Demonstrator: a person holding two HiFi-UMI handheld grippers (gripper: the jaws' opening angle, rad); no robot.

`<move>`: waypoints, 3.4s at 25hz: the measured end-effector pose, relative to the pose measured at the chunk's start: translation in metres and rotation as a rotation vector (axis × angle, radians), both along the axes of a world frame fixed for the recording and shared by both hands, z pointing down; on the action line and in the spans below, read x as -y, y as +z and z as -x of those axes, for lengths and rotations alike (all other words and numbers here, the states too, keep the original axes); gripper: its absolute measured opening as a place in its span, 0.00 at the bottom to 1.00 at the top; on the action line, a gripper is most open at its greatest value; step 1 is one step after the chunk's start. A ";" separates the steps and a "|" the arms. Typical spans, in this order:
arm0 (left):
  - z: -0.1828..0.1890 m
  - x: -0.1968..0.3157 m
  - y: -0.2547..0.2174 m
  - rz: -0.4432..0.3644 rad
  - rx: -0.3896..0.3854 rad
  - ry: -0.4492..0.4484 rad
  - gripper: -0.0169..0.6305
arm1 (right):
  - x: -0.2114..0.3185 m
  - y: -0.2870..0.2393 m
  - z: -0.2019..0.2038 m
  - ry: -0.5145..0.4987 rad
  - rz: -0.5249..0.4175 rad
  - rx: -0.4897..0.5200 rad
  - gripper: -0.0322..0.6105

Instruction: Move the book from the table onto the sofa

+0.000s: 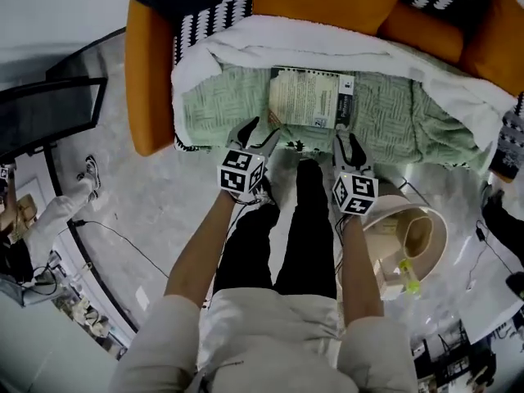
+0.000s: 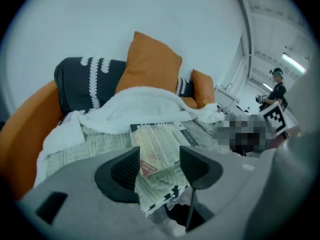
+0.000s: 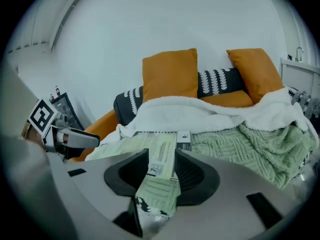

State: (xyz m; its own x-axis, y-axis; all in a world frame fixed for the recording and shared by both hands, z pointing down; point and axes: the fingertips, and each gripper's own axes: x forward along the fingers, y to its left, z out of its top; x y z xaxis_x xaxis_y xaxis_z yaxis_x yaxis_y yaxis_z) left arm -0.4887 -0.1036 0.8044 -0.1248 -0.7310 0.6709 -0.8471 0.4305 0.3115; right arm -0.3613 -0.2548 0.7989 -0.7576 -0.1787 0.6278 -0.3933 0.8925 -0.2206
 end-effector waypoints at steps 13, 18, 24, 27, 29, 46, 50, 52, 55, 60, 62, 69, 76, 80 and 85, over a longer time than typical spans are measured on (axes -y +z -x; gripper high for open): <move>-0.072 -0.119 -0.202 -0.113 0.143 -0.111 0.28 | -0.167 -0.187 -0.065 0.106 -0.081 0.065 0.28; -0.075 -0.118 -0.259 -0.250 0.140 -0.162 0.28 | -0.185 -0.221 -0.069 0.061 -0.143 0.065 0.28; -0.095 -0.131 -0.277 -0.257 0.135 -0.131 0.28 | -0.199 -0.249 -0.064 0.065 -0.193 0.104 0.28; -0.094 -0.133 -0.277 -0.246 0.146 -0.102 0.28 | -0.203 -0.257 -0.060 0.045 -0.216 0.116 0.28; -0.100 -0.136 -0.273 -0.231 0.148 -0.075 0.28 | -0.208 -0.257 -0.064 0.026 -0.234 0.106 0.28; -0.105 -0.166 -0.244 -0.112 0.189 -0.037 0.06 | -0.227 -0.235 -0.074 0.034 -0.212 0.057 0.12; -0.105 -0.160 -0.247 -0.119 0.189 -0.027 0.04 | -0.236 -0.236 -0.069 -0.007 -0.222 0.061 0.08; -0.108 -0.153 -0.248 -0.132 0.181 -0.014 0.04 | -0.232 -0.239 -0.072 0.001 -0.219 0.070 0.06; -0.116 -0.146 -0.248 -0.151 0.158 0.007 0.04 | -0.222 -0.241 -0.080 0.038 -0.208 0.074 0.06; -0.123 -0.141 -0.246 -0.170 0.130 0.024 0.04 | -0.213 -0.241 -0.088 0.072 -0.203 0.075 0.06; -0.123 -0.139 -0.246 -0.182 0.120 0.024 0.04 | -0.212 -0.240 -0.087 0.073 -0.205 0.072 0.06; -0.121 -0.138 -0.248 -0.200 0.102 0.005 0.04 | -0.208 -0.242 -0.087 0.071 -0.207 0.077 0.06; -0.122 -0.139 -0.248 -0.201 0.101 0.005 0.04 | -0.209 -0.240 -0.089 0.070 -0.207 0.065 0.06; -0.122 -0.138 -0.247 -0.202 0.094 0.000 0.04 | -0.207 -0.239 -0.091 0.079 -0.205 0.063 0.06; -0.119 -0.137 -0.249 -0.208 0.082 -0.014 0.04 | -0.207 -0.239 -0.092 0.080 -0.206 0.054 0.06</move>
